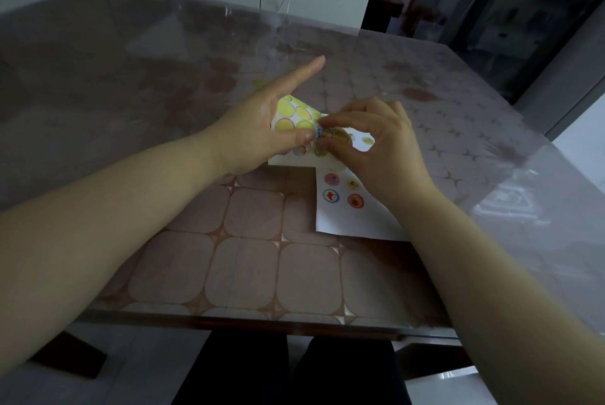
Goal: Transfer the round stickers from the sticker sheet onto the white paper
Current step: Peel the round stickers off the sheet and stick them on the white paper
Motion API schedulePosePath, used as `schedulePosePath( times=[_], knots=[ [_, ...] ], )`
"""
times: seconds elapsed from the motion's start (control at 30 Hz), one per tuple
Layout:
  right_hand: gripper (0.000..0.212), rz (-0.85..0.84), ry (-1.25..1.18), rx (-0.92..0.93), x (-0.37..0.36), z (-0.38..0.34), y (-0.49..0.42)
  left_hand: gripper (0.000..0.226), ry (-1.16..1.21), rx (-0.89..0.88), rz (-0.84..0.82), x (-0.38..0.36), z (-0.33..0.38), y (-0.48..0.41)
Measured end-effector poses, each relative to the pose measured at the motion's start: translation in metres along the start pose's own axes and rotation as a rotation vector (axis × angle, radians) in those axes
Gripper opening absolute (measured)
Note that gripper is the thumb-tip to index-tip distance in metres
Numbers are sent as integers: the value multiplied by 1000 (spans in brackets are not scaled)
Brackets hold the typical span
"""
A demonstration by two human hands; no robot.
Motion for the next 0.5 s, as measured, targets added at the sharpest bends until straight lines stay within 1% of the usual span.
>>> schedulePosePath(
  times=[0.2, 0.5],
  knots=[
    [31, 11, 34, 70, 2, 0, 1, 78, 59, -8, 3, 0, 4, 0],
    [22, 55, 39, 109, 5, 0, 0, 83, 137, 45, 24, -4, 3, 0]
  ],
)
Point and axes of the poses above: each hand's wrist, its own y-axis away from the middle knuckle, its own x-axis out of the back of the hand, z = x × y, the point moved 2 cm from there along -y, towards the middle knuckle, and after that the axes turned 15 degrees about -x, right-handed, at the moved point
